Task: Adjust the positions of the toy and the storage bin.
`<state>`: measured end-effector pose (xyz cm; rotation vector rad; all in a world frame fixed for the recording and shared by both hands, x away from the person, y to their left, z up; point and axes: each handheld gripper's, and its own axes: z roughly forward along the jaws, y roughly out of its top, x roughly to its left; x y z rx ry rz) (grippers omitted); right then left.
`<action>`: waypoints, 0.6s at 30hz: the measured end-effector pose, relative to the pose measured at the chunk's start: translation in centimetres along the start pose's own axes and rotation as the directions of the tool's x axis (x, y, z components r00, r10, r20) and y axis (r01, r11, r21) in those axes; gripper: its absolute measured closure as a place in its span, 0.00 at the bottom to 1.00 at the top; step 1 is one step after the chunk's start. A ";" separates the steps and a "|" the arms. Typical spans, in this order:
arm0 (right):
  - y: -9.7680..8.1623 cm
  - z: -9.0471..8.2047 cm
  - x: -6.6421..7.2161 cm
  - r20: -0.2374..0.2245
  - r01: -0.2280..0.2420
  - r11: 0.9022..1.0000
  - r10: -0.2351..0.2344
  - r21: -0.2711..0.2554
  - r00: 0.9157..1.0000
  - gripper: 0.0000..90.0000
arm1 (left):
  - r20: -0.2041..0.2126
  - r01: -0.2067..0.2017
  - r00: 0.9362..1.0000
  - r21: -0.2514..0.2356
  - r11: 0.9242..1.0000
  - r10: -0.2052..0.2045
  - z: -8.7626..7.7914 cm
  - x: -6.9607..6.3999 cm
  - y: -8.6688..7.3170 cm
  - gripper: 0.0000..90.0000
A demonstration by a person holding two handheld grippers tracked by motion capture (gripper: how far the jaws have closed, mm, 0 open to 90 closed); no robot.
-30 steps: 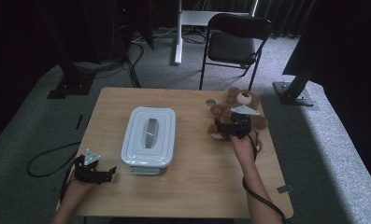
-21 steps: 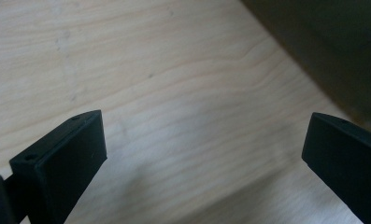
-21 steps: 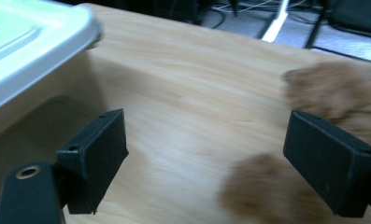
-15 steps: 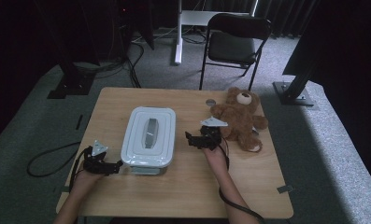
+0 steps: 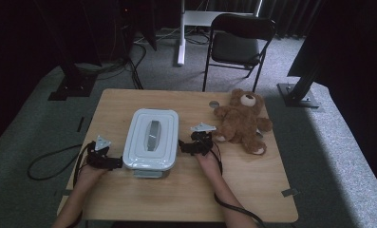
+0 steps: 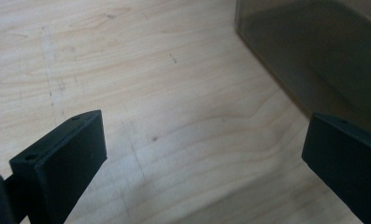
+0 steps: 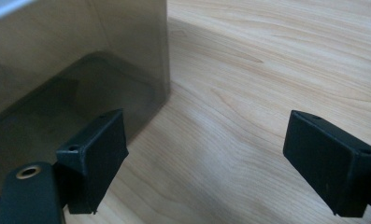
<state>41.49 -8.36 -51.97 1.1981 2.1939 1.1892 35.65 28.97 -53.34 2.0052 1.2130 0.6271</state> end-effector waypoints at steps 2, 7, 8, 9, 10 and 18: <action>0.1 0.3 -0.1 0.000 0.002 1.000 -0.002 0.012 1.000 0.14 | 0.013 0.002 1.000 -0.007 1.000 -0.002 0.1 0.0 0.3 0.01; 0.2 1.0 -0.5 0.004 -0.015 1.000 0.015 0.018 1.000 0.14 | 0.018 -0.014 1.000 -0.007 1.000 0.014 0.4 -0.5 0.9 0.01; 0.2 1.1 -0.6 0.005 -0.021 1.000 0.020 0.022 1.000 0.14 | 0.018 -0.025 1.000 -0.005 1.000 0.025 0.5 -0.6 1.0 0.01; 0.3 1.2 -0.7 -0.003 -0.022 1.000 0.022 0.021 1.000 0.14 | 0.021 -0.034 0.999 -0.003 0.999 0.034 0.5 -0.8 1.0 0.01; 0.3 1.3 -0.8 -0.005 -0.022 0.999 0.023 0.024 1.000 0.14 | 0.029 -0.037 0.999 -0.006 0.999 0.037 0.5 -0.9 1.0 0.01; 0.1 0.4 -1.8 0.003 -0.040 0.999 0.040 0.017 0.999 0.15 | 0.046 -0.109 0.993 0.003 0.994 0.108 0.1 -3.0 1.0 0.01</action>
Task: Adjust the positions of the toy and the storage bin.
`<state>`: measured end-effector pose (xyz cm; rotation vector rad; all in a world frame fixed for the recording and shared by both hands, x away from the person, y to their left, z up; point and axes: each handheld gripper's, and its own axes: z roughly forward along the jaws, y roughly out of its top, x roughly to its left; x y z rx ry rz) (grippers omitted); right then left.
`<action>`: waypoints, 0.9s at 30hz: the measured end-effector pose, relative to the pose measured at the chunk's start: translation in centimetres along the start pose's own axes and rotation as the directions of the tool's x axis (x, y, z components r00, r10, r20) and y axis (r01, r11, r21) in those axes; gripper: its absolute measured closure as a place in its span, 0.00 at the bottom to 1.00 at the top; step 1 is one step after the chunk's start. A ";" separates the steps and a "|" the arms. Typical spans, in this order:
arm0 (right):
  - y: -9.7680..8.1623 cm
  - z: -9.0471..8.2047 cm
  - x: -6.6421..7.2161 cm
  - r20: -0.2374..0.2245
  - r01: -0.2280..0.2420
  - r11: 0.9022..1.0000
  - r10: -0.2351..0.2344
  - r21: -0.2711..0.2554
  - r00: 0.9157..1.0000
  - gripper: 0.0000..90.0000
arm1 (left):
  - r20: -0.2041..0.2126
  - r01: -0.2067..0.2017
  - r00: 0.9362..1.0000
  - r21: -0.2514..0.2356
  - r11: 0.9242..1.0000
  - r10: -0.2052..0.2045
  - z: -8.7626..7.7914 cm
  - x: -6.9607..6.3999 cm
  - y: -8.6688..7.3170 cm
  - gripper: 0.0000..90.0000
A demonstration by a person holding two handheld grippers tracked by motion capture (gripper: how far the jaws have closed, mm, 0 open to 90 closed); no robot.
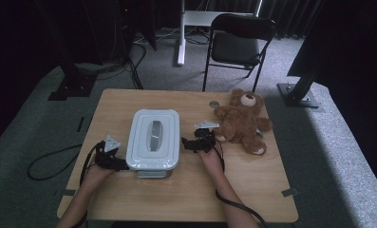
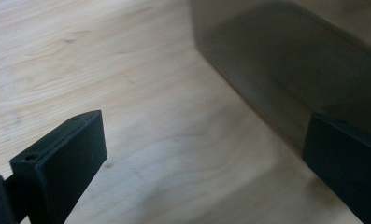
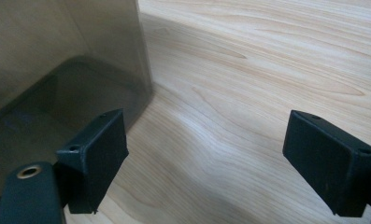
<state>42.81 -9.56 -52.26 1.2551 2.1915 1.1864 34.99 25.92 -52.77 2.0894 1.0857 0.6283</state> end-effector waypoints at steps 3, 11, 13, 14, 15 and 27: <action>-0.1 -0.3 -0.2 -0.001 0.014 1.000 -0.014 0.005 1.000 0.15 | 0.006 -0.016 1.000 0.003 1.000 0.016 0.0 -0.8 0.0 0.01; 0.1 -0.3 -0.5 -0.001 0.029 0.999 -0.029 0.024 1.000 0.15 | 0.055 -0.016 0.998 0.000 1.000 0.016 0.5 -2.6 0.7 0.01; 0.1 -0.1 -0.6 -0.004 0.030 0.999 -0.030 0.031 1.000 0.15 | 0.058 -0.037 0.998 -0.011 0.999 0.037 0.7 -3.2 0.9 0.01; 0.1 0.0 -0.7 -0.005 0.027 0.999 -0.027 0.036 1.000 0.15 | 0.054 -0.042 0.998 -0.010 0.999 0.042 0.8 -3.3 0.9 0.01; 0.0 0.2 -0.7 -0.004 0.026 0.999 -0.025 0.041 1.000 0.15 | 0.053 -0.039 0.998 -0.008 0.999 0.039 0.9 -3.3 1.0 0.01; 1.7 2.1 -1.6 -0.012 0.005 0.997 -0.004 0.073 1.000 0.15 | -0.001 0.023 1.000 -0.009 1.000 -0.023 1.9 0.0 2.5 0.01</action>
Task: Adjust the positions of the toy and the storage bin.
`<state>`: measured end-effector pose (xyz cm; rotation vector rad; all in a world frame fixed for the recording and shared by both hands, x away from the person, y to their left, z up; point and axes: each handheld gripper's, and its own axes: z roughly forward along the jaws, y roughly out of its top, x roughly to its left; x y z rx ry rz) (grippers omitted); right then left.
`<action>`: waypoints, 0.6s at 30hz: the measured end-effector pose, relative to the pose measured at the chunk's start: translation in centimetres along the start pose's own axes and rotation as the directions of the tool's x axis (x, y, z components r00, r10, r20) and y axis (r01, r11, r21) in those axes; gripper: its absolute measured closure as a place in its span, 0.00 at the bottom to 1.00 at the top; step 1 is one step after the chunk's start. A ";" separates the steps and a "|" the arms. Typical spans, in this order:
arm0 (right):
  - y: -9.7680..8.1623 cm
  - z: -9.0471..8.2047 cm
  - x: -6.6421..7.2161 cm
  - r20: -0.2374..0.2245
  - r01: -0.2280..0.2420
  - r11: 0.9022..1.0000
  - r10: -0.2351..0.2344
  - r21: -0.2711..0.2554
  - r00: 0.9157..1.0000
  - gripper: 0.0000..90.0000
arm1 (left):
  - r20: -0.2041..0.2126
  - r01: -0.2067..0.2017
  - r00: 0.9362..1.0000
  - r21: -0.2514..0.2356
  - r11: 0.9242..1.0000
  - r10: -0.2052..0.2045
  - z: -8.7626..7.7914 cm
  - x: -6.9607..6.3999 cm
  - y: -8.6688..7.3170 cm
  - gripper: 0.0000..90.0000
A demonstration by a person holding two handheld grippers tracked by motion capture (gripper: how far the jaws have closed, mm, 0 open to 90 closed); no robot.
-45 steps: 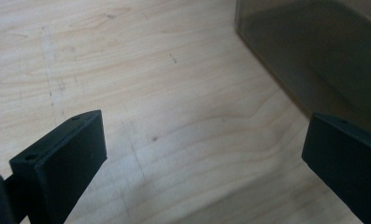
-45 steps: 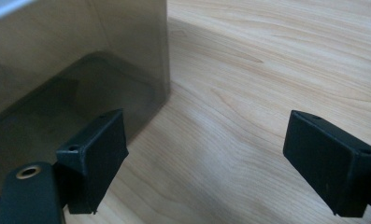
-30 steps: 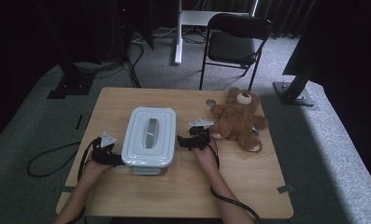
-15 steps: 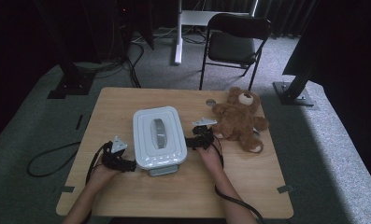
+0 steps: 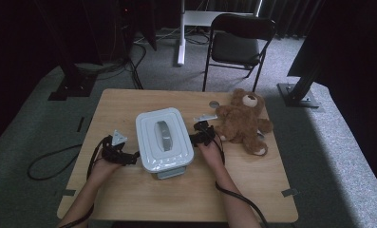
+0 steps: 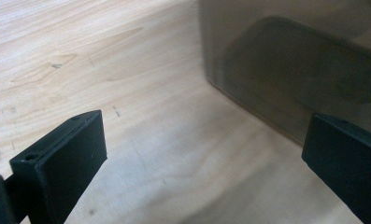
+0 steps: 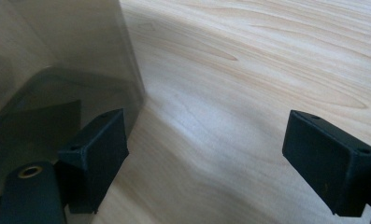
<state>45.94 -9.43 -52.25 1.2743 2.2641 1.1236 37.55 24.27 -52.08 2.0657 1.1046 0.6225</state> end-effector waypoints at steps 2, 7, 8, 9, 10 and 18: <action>0.2 0.3 -0.1 -0.002 -0.006 1.000 0.006 0.004 1.000 0.15 | 0.005 0.011 1.000 0.001 1.000 -0.011 0.4 0.2 0.3 0.01; 0.2 0.7 -0.3 -0.041 -0.053 0.999 0.053 0.013 0.998 0.17 | -0.008 -0.015 1.000 0.012 1.000 0.015 1.1 0.0 1.1 0.01; 0.2 0.7 -0.3 -0.041 -0.053 0.999 0.053 0.013 0.998 0.17 | -0.008 -0.015 1.000 0.012 1.000 0.015 1.1 0.0 1.1 0.01; 0.2 0.7 -0.4 -0.053 -0.060 0.998 0.061 0.019 0.997 0.17 | -0.006 -0.015 1.000 0.010 1.000 0.015 0.9 -0.1 1.2 0.01; 0.2 0.6 -0.5 -0.061 -0.060 0.998 0.060 0.009 0.996 0.18 | -0.007 -0.009 1.000 0.006 1.000 0.009 0.8 -0.3 1.2 0.01; 0.0 0.0 0.1 -0.115 -0.035 0.999 0.035 0.003 0.993 0.24 | -0.032 -0.046 0.998 0.015 0.999 0.046 -0.4 -1.3 0.9 0.01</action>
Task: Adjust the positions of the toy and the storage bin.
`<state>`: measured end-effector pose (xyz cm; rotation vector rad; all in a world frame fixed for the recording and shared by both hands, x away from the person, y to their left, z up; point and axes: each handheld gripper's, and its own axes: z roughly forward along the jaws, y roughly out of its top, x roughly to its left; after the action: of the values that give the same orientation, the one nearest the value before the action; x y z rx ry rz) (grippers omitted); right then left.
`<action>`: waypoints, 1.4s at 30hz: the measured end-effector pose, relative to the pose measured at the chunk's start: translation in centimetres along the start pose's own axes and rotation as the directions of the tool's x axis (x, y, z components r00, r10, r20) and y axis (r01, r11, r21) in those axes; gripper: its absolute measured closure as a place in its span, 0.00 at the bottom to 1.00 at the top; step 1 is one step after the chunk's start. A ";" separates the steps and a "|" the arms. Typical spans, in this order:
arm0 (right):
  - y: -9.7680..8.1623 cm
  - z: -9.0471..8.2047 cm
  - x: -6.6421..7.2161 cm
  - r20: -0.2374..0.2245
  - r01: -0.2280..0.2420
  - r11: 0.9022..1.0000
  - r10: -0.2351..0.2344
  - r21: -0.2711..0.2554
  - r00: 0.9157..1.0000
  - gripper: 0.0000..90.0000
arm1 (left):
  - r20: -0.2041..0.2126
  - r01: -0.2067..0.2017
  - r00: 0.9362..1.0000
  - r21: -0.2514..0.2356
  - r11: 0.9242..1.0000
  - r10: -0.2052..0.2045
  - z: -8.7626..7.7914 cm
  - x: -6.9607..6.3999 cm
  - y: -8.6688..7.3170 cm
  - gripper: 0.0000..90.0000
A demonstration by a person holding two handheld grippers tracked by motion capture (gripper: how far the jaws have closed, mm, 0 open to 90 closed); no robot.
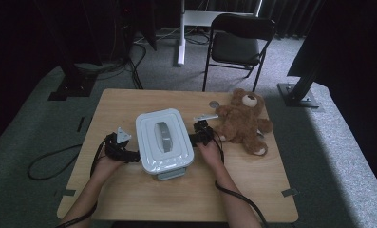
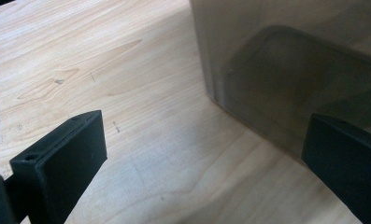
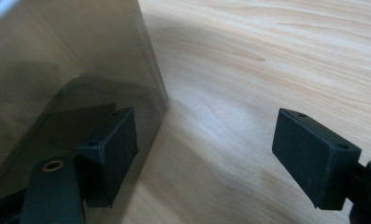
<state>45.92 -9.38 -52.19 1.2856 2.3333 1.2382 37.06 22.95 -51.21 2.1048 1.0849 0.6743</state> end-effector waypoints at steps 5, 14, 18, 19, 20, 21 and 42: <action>-0.6 -0.6 0.5 -0.034 0.045 0.999 -0.045 0.005 0.998 0.25 | 0.002 -0.017 1.000 0.016 1.000 0.017 -1.1 -1.1 -0.5 0.01; -2.3 -2.0 1.5 -0.092 0.146 0.989 -0.147 -0.016 0.985 0.25 | -0.008 -0.011 1.000 -0.009 1.000 0.011 -3.6 -3.5 -2.6 0.01; -3.0 -3.1 2.1 -0.071 0.215 0.976 -0.216 -0.017 0.974 0.23 | 0.004 -0.005 1.000 -0.023 1.000 0.005 -4.4 -4.9 -3.4 0.01; -3.2 -3.5 2.2 -0.052 0.239 0.971 -0.240 -0.033 0.969 0.22 | 0.017 -0.010 1.000 -0.026 1.000 0.010 -4.4 -5.1 -3.5 0.01; -3.2 -3.9 2.3 -0.032 0.255 0.966 -0.257 -0.051 0.966 0.21 | 0.037 -0.011 0.999 -0.032 0.999 0.013 -4.5 -5.4 -3.8 0.01; -3.3 -4.8 2.3 -0.018 0.270 0.959 -0.272 -0.084 0.962 0.19 | 0.042 -0.013 0.999 -0.033 0.999 0.014 -4.4 -5.4 -3.9 0.01; -14.9 -16.0 -2.5 0.017 0.188 0.978 -0.187 -0.089 0.982 0.18 | 0.057 -0.036 0.998 -0.026 0.999 0.038 -3.1 -6.5 -3.5 0.01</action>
<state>30.03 -24.54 -53.84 1.0137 2.3020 1.2576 29.75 19.98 -52.77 2.1141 1.0034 0.6381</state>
